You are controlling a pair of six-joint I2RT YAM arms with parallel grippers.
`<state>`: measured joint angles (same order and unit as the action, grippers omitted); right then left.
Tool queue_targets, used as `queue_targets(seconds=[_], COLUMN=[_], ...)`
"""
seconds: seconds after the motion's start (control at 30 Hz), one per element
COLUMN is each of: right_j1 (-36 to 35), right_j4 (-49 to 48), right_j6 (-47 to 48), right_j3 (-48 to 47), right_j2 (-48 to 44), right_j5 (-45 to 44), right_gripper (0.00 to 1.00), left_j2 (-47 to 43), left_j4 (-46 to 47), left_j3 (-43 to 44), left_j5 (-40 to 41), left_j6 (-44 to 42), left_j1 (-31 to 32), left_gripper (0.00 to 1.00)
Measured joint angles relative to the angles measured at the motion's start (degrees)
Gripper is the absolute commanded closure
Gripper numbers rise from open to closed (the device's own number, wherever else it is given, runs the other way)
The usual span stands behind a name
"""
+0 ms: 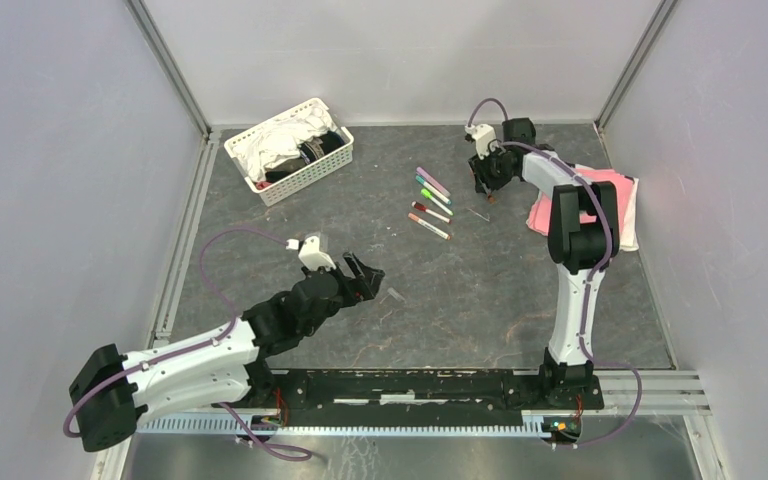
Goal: Insert the pens into the pen caps
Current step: Pick up the pen from the center of the board.
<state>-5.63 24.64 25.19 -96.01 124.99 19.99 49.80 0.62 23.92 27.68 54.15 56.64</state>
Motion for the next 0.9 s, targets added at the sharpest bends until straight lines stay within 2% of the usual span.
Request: queue_targets(seconds=[0.3, 0.57, 0.73, 0.9], right_j1=[0.1, -0.5, 0.1, 3.8], right_j4=[1.0, 1.2, -4.0, -6.2], right_j6=[-0.4, 1.1, 0.9, -3.2], right_j3=[-1.2, -1.0, 4.3, 17.4], right_j2=[2.6, 2.7, 0.0, -8.6], right_j5=[-4.5, -6.6, -4.9, 2.2], right_gripper=[0.74, 1.0, 1.0, 1.0], left_j2=[0.5, 1.5, 1.5, 1.0], left_j4=[-0.5, -0.5, 1.7, 9.6], left_j3=[0.0, 0.0, -0.3, -4.2], left_j5=[0.8, 0.7, -1.1, -4.5], left_j6=[-0.2, -0.7, -0.7, -0.7], left_j1=[0.0, 0.0, 0.0, 0.0], left_gripper=[0.08, 0.08, 0.07, 0.06])
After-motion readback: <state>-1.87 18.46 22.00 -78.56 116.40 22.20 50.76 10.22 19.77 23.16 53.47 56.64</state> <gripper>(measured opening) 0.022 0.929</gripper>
